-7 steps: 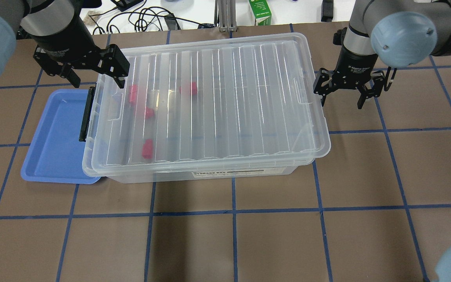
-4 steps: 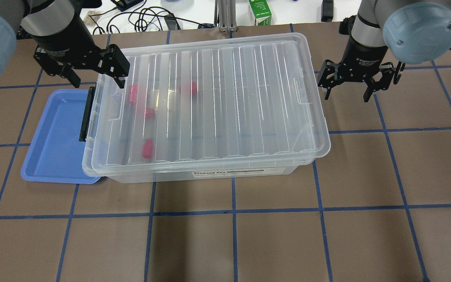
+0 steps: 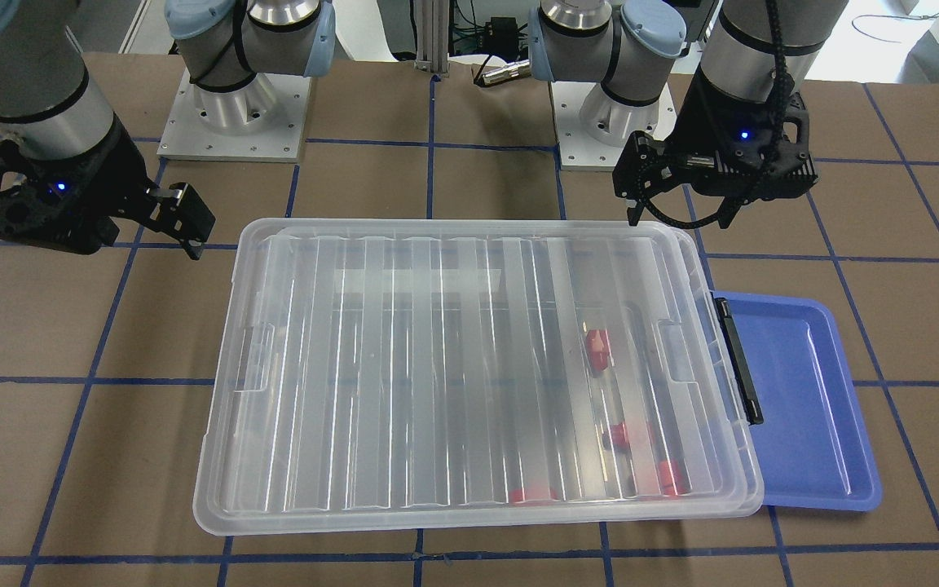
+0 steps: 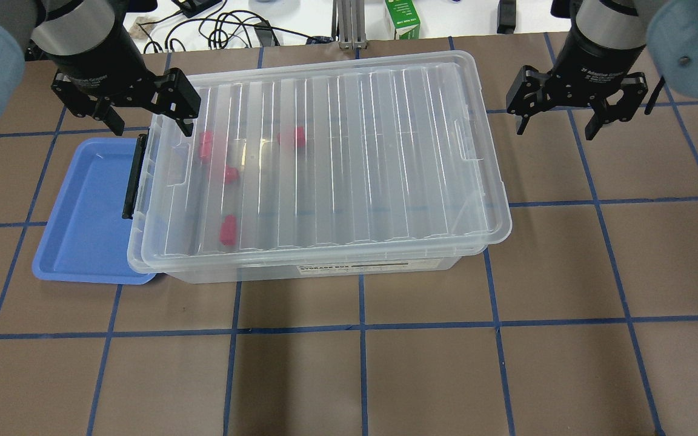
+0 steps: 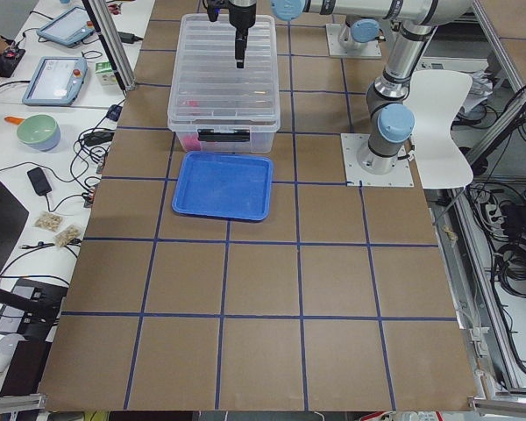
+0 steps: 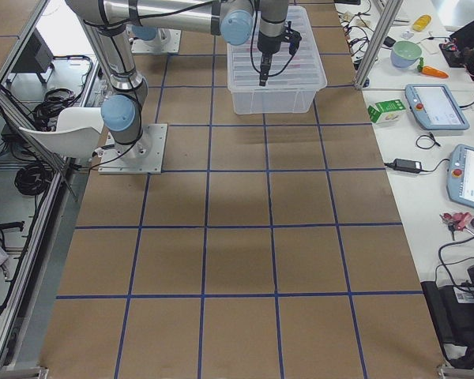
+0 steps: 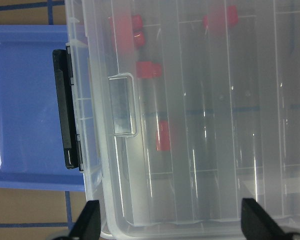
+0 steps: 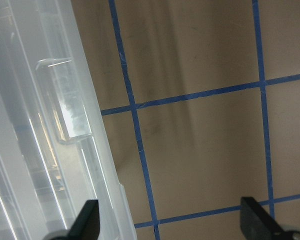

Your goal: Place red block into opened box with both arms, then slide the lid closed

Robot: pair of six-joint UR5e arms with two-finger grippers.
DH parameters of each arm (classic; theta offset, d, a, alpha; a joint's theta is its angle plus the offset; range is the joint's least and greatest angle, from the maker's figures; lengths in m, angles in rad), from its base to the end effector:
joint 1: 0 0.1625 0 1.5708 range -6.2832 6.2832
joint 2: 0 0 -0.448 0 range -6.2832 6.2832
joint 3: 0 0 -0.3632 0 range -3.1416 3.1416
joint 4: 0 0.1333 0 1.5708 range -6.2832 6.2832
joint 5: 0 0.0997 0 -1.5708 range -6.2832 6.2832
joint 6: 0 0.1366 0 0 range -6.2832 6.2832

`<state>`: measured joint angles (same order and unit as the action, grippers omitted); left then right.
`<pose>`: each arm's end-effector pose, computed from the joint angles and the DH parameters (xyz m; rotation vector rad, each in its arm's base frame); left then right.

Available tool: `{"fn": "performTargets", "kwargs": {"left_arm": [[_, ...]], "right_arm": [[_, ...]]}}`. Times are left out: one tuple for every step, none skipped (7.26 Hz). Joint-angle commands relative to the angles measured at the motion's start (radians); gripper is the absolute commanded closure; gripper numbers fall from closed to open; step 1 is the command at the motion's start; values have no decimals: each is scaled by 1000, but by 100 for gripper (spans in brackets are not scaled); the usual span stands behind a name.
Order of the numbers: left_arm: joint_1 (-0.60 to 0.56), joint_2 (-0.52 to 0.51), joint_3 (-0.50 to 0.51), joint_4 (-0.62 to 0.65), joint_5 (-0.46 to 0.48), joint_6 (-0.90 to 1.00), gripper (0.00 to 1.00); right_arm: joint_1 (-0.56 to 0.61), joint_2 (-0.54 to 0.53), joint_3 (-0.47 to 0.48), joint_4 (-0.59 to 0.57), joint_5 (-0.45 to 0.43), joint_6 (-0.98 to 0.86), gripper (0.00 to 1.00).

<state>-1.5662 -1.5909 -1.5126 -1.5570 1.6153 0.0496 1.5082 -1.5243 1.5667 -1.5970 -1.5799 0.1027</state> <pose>-0.1250 -0.4792 0.4931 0.0678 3.0940 -0.0784 0.1017 -0.4885 0.4564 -0.2585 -3.1214 -0.0251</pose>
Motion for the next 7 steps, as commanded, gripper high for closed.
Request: {"fn": "performTargets", "kwargs": {"left_arm": [[0, -1, 3, 0, 0, 0, 0], [0, -6, 5, 0, 0, 0, 0], [0, -10, 8, 0, -1, 0, 0], [0, -9, 9, 0, -2, 0, 0], [0, -3, 0, -2, 0, 0, 0], [0, 3, -6, -2, 0, 0, 0], [0, 2, -6, -2, 0, 0, 0]], "right_arm": [[47, -34, 4, 5, 8, 0, 0], [84, -34, 3, 3, -5, 2, 0], [86, -34, 3, 3, -8, -6, 0], [86, -36, 3, 5, -8, -6, 0], [86, -37, 3, 3, -6, -6, 0], [86, -39, 4, 3, -3, -8, 0], [75, -39, 1, -3, 3, -11, 0]]}}
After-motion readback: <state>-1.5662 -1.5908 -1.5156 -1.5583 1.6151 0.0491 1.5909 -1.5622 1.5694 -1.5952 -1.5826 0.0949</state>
